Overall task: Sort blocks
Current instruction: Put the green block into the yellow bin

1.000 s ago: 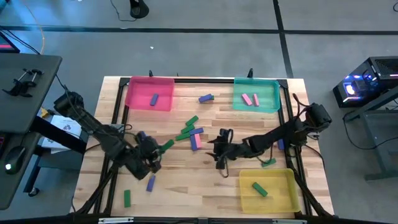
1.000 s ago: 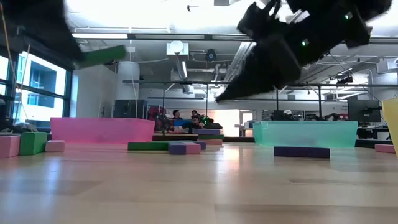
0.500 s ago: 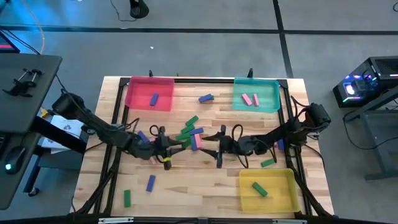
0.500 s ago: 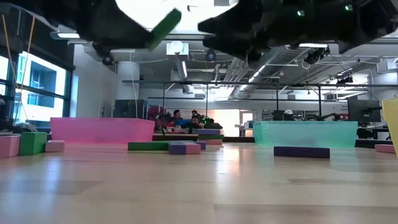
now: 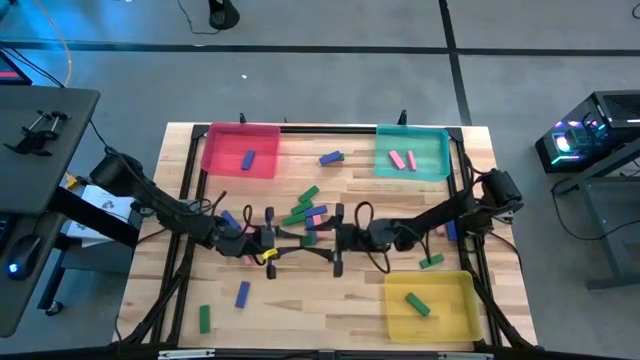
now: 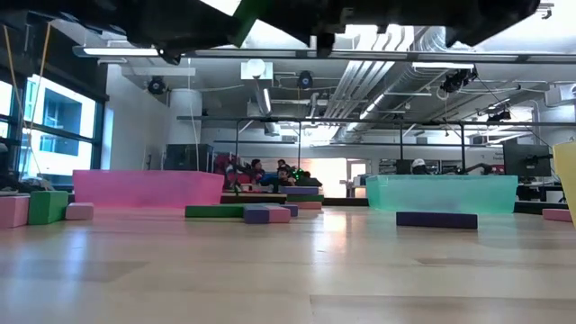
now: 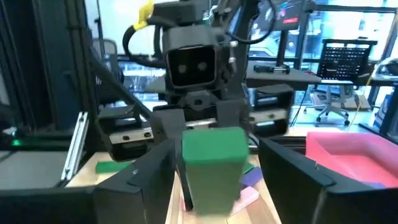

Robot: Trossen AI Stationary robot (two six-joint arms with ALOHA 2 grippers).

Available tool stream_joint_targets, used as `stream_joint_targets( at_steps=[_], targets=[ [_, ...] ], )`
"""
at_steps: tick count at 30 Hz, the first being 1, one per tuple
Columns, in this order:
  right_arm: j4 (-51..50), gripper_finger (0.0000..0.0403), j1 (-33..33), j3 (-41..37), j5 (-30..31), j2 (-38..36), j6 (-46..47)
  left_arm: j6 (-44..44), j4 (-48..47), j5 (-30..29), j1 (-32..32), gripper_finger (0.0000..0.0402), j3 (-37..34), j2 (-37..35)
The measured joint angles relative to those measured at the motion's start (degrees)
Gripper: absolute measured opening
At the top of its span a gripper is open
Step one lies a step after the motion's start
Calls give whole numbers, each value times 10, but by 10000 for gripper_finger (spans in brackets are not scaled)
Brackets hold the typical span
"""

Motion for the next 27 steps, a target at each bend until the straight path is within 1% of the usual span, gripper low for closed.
stream_joint_targets(
  at_steps=[3, 5, 7, 11, 14, 17, 20, 23, 25, 27],
  targets=[
    [-44, 210, 6, 25, -3, 6, -1, 5, 0, 1, 0, 65, 0, 10],
    [-78, 191, 10, 38, 7, 6, 8, 4, -3, 2, 0, 65, 0, 12],
    [-112, 160, 16, 49, 33, 6, 15, 4, -3, 2, 1, 66, 0, 12],
    [-205, 76, 30, 82, 84, 5, 26, 1, -7, 7, 0, 86, -1, 12],
    [-316, 73, 49, 115, 130, -7, 43, -13, -9, 6, 1, 113, -1, 13],
    [-484, 73, 85, 154, 171, -29, 92, -27, -13, -8, 1, 141, 0, 10],
    [-680, 73, 130, 203, 186, -58, 197, -39, -26, -9, 1, 162, 0, 11],
    [-875, 73, 180, 245, 185, -71, 348, -59, -31, -8, 1, 174, 0, 11],
    [-995, 73, 217, 269, 160, -70, 462, -72, -36, -7, 1, 176, 0, 11],
    [-1085, 73, 255, 290, 117, -70, 583, -81, -39, -7, 1, 177, 0, 11]
  ],
)
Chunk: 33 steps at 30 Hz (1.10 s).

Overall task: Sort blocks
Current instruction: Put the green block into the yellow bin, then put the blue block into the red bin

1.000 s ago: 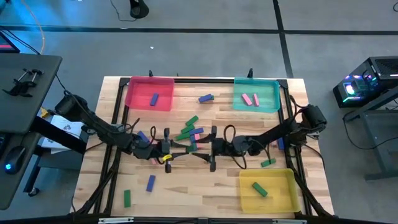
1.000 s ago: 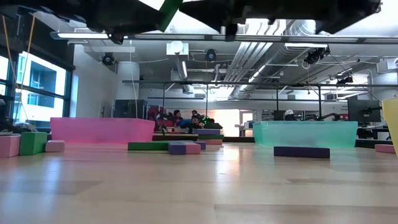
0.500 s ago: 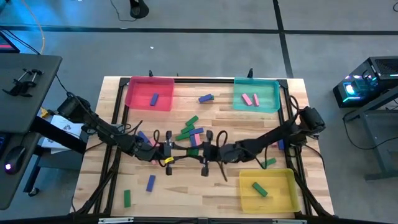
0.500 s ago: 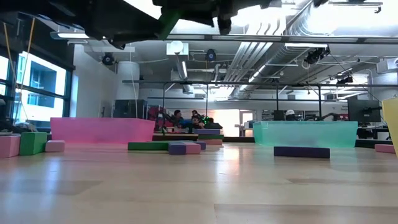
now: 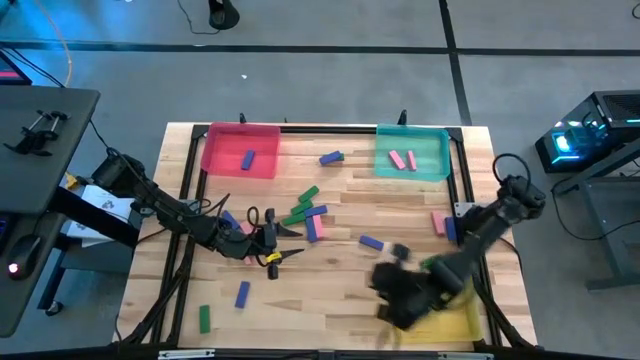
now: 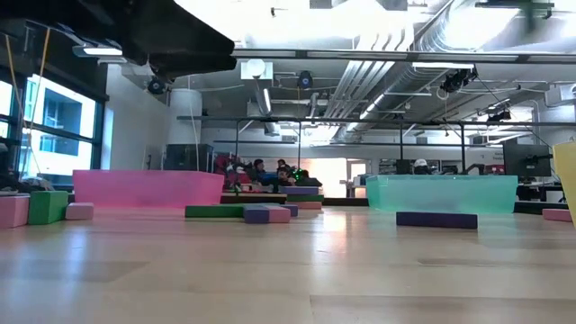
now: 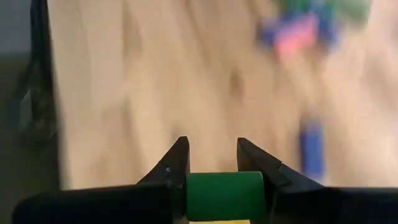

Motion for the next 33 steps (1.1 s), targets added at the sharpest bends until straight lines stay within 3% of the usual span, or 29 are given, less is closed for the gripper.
stream_joint_targets(
  at_steps=[6, 12, 17, 24, 33],
  targets=[
    [-115, 73, 85, -14, -139, -1, 312, -6, -3, 2, 0, 177, 0, 0],
    [-84, 73, 105, -106, -324, 0, 449, 0, -3, 2, 0, 177, 0, 0],
    [-23, 73, 87, -183, -403, 0, 448, 12, -1, 2, 0, 177, 0, 0],
    [52, 75, 47, -258, -449, 0, 360, 15, 1, 3, 0, 177, 0, 0],
    [30, 186, 19, -279, -464, 0, 287, 15, 1, 3, 0, 177, 0, 0]
  ],
)
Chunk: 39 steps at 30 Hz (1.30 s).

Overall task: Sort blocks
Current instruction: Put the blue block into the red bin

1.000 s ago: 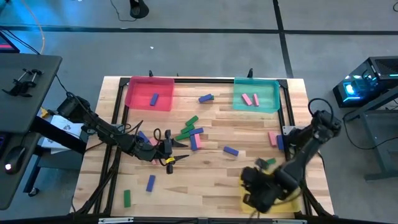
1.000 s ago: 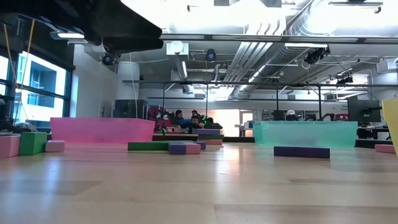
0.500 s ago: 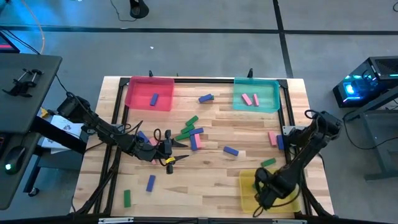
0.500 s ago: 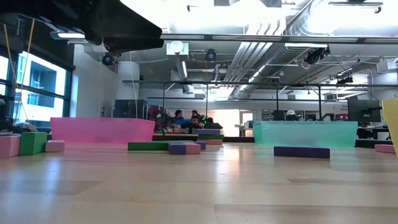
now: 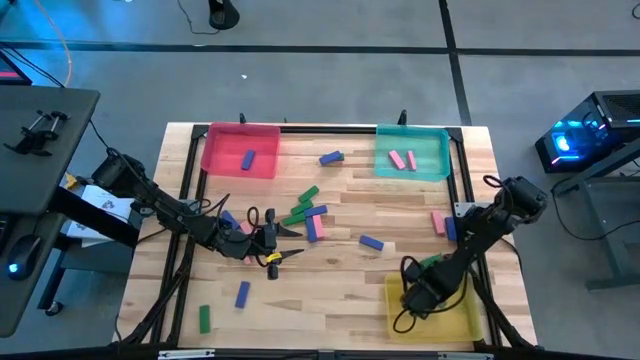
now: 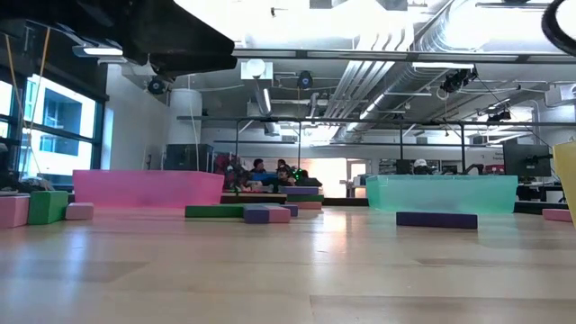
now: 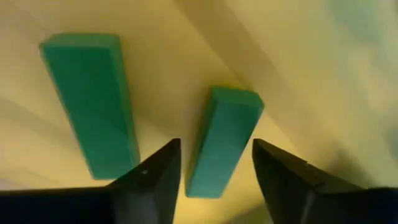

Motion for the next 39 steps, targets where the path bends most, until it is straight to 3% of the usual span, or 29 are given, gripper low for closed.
stream_joint_targets(
  at_steps=[5, 8, 11, 15, 18, 20, 24, 28, 35, 39],
  targets=[
    [-108, 203, 3, 73, 16, 0, -19, -7, 0, 0, 0, 177, 0, 0],
    [-207, 203, 16, 144, 74, 0, -11, -9, 0, 0, 0, 177, 0, 0],
    [-278, 203, 34, 222, 169, 0, -4, -9, 0, 0, 0, 177, 0, 0],
    [-333, 203, 51, 303, 361, 0, -4, -10, 0, -1, 0, 177, 0, 0],
    [-325, 204, 49, 330, 516, 0, -33, -18, 0, -17, 0, 177, 0, 0],
    [-296, 204, 39, 332, 587, 0, -85, -27, -1, -31, 0, 177, 0, 0],
    [-211, 204, 3, 297, 642, 0, -211, -52, -18, -52, 0, 177, 0, -3],
    [-54, 204, -56, 227, 645, 0, -338, -106, -69, -61, 0, 177, 0, -26],
    [438, 204, -170, 70, 559, 0, -608, -247, -286, -78, 0, 176, 0, -122],
    [681, 204, -219, 0, 497, 0, -670, -394, -491, -69, 0, 168, 0, -180]
  ],
)
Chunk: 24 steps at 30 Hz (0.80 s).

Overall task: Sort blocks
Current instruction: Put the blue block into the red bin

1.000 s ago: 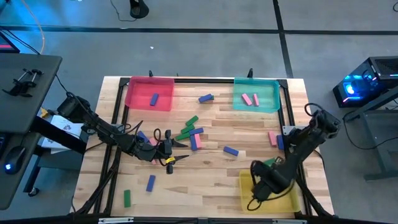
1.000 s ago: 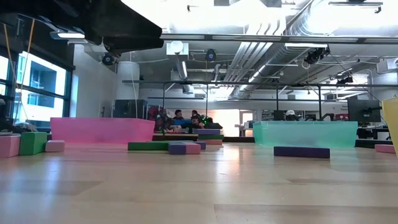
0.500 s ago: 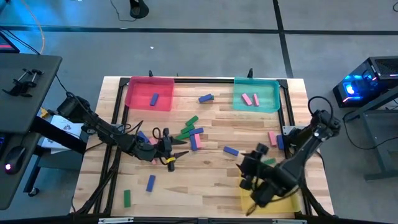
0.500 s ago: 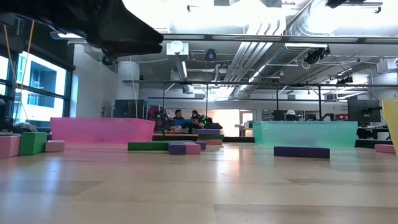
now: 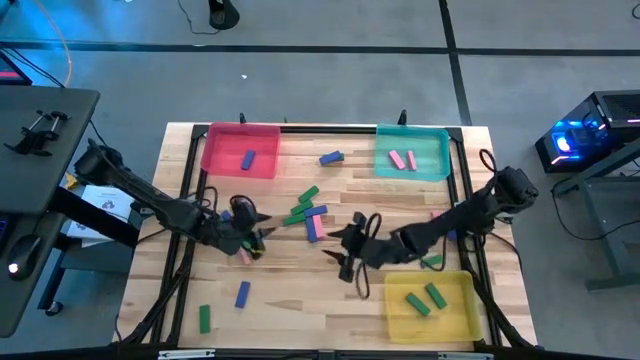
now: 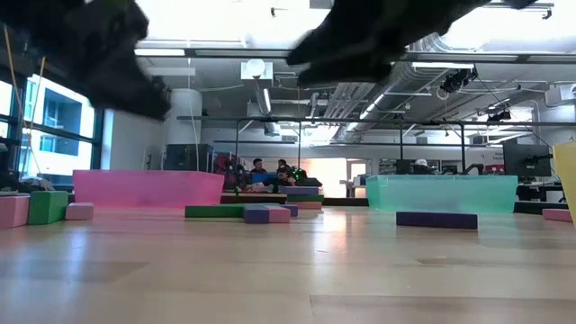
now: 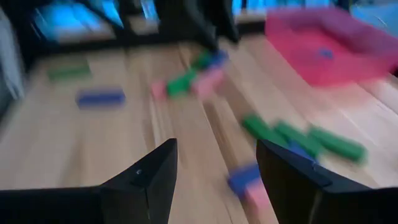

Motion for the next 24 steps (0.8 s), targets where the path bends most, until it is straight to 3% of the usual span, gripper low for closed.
stream_joint_targets(
  at_steps=[4, 8, 17, 24],
  targets=[
    [129, 204, -21, -46, -13, 0, -1, -139, -190, 45, 5, 154, 0, -24],
    [148, 204, -24, -69, -14, 0, 23, -230, -296, 112, 22, 140, 0, -12],
    [147, 204, -19, -72, -11, 11, 40, -212, -320, 216, 71, 126, 0, 38],
    [147, 204, -19, -72, -9, 14, 42, -203, -339, 230, 110, 126, 0, 77]
  ],
)
